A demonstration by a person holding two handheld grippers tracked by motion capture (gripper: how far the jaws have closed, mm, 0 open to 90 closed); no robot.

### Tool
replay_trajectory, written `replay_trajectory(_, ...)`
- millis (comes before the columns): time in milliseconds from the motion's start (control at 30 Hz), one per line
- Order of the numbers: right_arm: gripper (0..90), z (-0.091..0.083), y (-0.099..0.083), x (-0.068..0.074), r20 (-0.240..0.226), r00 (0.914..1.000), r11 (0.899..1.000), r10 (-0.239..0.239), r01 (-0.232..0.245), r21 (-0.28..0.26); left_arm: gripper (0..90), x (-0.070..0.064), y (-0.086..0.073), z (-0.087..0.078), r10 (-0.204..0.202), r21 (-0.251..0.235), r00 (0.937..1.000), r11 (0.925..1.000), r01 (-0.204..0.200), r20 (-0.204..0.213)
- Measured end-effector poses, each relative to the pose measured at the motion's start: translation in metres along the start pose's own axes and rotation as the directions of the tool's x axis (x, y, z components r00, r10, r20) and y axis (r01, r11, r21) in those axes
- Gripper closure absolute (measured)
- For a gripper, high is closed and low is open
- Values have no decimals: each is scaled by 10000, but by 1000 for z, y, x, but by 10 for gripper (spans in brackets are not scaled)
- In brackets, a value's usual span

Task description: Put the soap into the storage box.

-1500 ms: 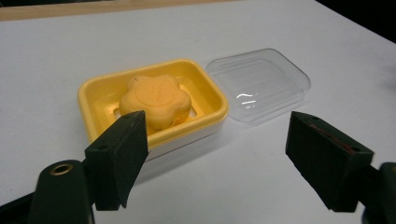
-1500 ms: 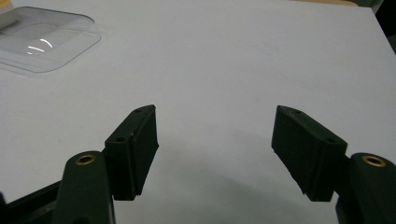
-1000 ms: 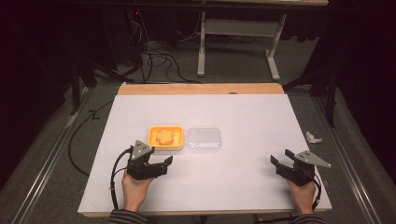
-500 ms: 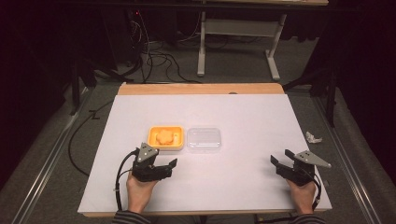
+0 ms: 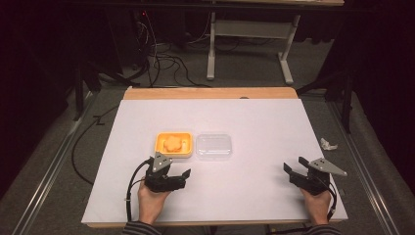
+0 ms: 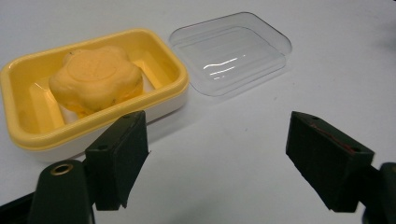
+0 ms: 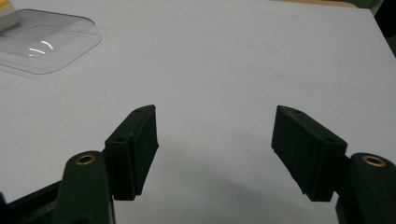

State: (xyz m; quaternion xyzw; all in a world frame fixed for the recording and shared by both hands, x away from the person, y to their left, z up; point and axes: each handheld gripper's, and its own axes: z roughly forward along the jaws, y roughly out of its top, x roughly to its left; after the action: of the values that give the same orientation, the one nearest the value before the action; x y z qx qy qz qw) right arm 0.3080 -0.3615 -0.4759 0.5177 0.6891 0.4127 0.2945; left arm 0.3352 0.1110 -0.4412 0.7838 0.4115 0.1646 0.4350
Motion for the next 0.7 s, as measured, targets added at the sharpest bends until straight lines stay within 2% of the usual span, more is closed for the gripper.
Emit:
replay_trajectory(300,320,0,0,0,14,10000,10000,-36,36,30,216,-4,-1,8,67,281,10000,9996,-68,41)
replay_trajectory(700,320,0,0,0,31,10000,10000,-56,56,3,216,-7,-4,20,124,397,9999,9991,-128,85)
